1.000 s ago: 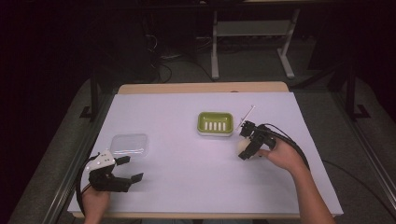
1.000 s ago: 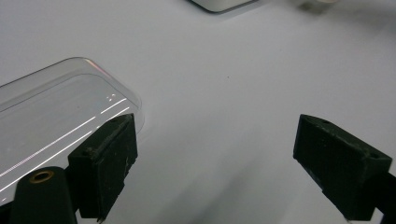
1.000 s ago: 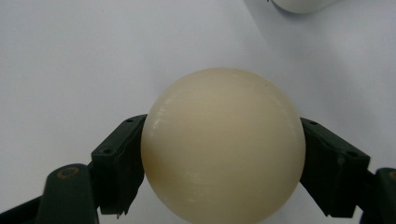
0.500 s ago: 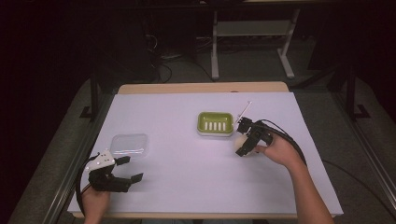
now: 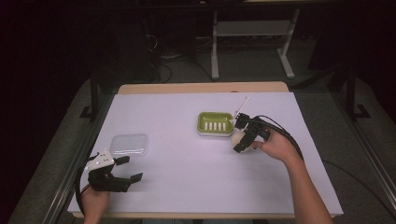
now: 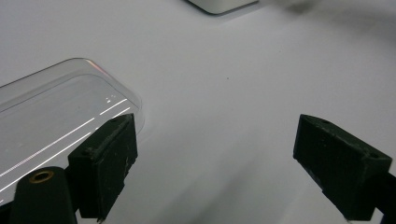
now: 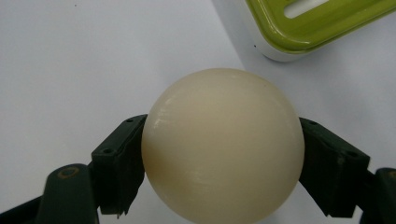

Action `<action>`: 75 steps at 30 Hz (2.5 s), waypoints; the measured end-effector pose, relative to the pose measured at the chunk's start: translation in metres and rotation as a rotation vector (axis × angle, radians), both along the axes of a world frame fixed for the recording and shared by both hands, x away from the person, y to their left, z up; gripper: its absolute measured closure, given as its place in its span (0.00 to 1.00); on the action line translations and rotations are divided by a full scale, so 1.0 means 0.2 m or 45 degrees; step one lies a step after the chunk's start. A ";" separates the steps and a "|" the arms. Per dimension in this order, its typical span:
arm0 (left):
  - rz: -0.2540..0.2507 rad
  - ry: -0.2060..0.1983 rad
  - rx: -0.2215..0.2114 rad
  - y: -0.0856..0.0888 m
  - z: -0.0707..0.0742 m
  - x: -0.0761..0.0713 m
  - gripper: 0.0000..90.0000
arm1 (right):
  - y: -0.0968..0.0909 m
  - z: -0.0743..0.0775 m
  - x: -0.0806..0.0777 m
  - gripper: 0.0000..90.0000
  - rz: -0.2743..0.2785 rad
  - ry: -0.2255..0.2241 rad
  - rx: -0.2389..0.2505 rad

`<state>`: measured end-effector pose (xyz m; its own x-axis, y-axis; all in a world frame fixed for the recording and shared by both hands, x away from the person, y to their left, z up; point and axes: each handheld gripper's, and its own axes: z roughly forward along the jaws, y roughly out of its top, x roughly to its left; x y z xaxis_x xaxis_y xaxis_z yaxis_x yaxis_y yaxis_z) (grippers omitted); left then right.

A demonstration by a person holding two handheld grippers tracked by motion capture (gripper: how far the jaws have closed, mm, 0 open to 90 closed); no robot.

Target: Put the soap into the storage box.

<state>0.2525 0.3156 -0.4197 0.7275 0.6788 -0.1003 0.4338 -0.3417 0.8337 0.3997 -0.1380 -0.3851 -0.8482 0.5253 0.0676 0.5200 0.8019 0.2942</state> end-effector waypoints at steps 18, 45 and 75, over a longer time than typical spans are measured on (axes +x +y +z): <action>-0.004 0.005 0.000 0.00 0.00 0.00 0.14 | 0.07 0.07 0.08 0.25 0.024 -0.007 0.009; 0.000 0.003 -0.009 0.01 0.00 0.00 0.14 | 0.22 0.13 0.24 0.25 0.084 -0.009 -0.002; -0.004 -0.001 -0.017 0.01 0.00 0.01 0.14 | 0.35 0.18 0.41 0.25 0.077 -0.016 -0.012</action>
<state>0.2542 0.3175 -0.4200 0.7295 0.6752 -0.1090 0.4323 -0.3317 0.8385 0.4810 -0.0687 -0.3492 -0.8793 0.4734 0.0519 0.4666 0.8347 0.2925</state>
